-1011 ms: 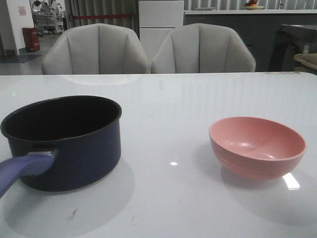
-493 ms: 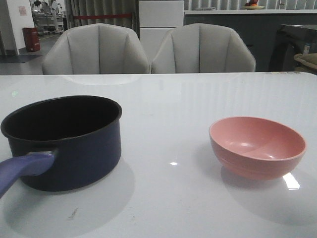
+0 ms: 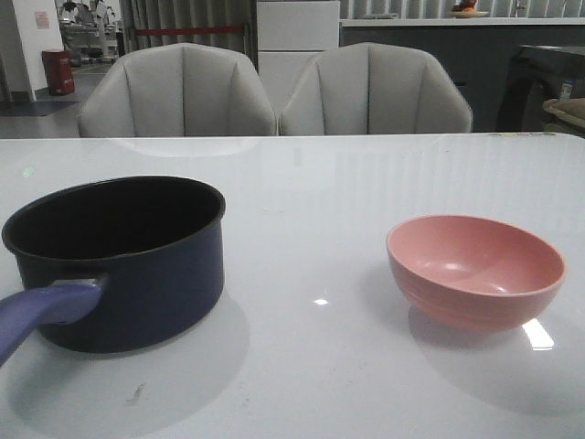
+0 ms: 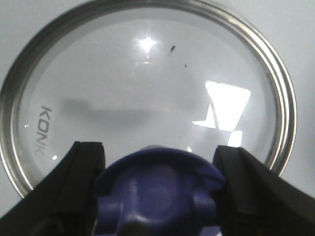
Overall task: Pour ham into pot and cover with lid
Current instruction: 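Grasp the navy knob of the glass lid with the left gripper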
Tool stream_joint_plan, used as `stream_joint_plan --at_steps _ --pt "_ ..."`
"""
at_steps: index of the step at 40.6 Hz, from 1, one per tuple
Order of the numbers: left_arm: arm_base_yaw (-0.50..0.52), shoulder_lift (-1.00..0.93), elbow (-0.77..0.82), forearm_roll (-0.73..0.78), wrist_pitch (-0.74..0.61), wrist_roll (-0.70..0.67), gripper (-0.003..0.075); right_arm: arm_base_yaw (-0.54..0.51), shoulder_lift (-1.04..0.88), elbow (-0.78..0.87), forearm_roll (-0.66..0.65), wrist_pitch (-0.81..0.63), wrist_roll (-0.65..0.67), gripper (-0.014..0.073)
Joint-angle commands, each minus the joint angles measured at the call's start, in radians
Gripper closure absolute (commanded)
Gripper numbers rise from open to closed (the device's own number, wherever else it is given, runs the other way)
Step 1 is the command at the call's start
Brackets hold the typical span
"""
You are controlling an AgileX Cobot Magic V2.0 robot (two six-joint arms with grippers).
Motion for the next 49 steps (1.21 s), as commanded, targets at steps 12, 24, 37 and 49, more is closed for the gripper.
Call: stream_joint_plan --at_steps 12,24,37,49 --pt "-0.007 -0.125 -0.053 -0.013 0.027 0.0 0.0507 0.002 0.01 -0.029 0.002 -0.08 -0.007 0.0431" --pt "-0.021 -0.215 -0.169 -0.015 0.093 0.011 0.0507 0.002 0.01 -0.029 0.002 -0.08 -0.007 0.0431" --pt "-0.248 -0.228 -0.299 -0.011 0.146 0.028 0.0514 0.002 0.01 -0.029 0.002 -0.082 -0.007 0.0431" --pt "-0.475 -0.201 -0.319 -0.002 0.161 0.048 0.0514 0.002 0.01 -0.029 0.002 -0.082 -0.007 0.0431"
